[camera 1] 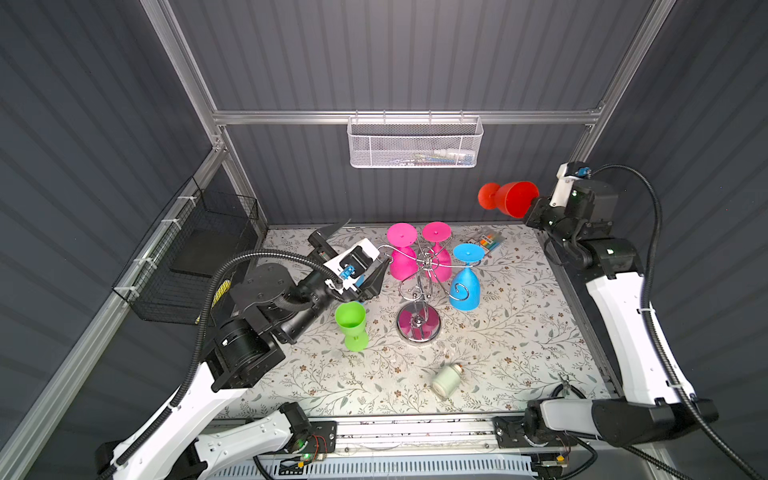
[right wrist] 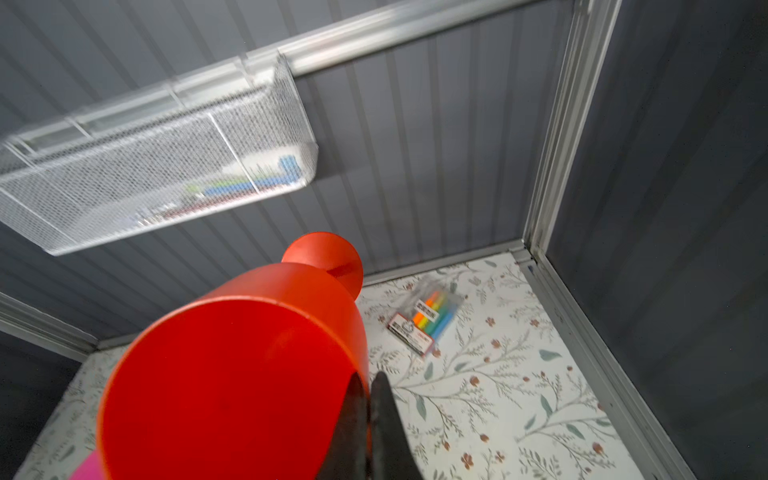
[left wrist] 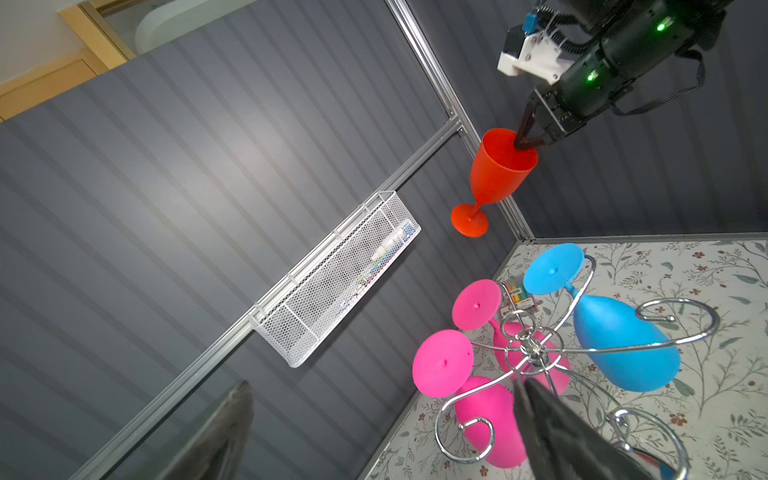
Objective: Take the wine glass off the wine glass rack
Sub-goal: 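Lower the red glass upright onto the table near the marker box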
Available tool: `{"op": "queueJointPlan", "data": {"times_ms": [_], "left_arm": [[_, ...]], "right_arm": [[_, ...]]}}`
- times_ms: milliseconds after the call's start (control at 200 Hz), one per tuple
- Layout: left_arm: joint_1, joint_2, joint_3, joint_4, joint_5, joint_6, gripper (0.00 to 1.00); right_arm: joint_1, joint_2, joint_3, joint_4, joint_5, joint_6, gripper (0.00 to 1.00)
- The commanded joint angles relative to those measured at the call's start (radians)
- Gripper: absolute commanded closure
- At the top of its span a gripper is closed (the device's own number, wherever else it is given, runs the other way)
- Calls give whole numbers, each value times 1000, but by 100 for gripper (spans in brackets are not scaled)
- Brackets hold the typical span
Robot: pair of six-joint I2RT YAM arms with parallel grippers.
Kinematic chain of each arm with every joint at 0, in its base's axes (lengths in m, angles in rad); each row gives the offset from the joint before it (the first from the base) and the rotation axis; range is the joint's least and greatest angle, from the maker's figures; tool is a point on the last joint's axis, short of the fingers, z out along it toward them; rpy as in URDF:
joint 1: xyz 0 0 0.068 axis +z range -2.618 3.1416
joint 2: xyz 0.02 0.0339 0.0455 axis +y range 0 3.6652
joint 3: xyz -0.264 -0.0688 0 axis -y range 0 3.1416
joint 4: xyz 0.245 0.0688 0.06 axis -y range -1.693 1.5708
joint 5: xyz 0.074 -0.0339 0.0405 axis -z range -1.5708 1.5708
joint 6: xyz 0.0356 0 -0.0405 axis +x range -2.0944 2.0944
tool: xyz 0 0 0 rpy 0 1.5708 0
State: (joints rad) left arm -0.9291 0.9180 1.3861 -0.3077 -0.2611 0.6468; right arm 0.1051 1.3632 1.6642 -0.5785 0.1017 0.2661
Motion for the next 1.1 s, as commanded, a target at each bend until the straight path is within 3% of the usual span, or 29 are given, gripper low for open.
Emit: {"op": "queueJointPlan", "data": {"times_ms": [0,185,565,1096], "left_arm": [[-6,-15,-17,-11,-1,-64,0],[-4,-35,-41,-17,-7,-102,0],[-5,-55,-60,-44,-21,-147,0],[-5,-54,-71,-63,-31,-153,0]], "right_arm": [[-8,60,12,-139,12,-45,100],[-17,218,68,-248,-9,-85,100],[-12,573,340,-443,-31,-116,100],[30,759,501,-552,7,-156,100]]}}
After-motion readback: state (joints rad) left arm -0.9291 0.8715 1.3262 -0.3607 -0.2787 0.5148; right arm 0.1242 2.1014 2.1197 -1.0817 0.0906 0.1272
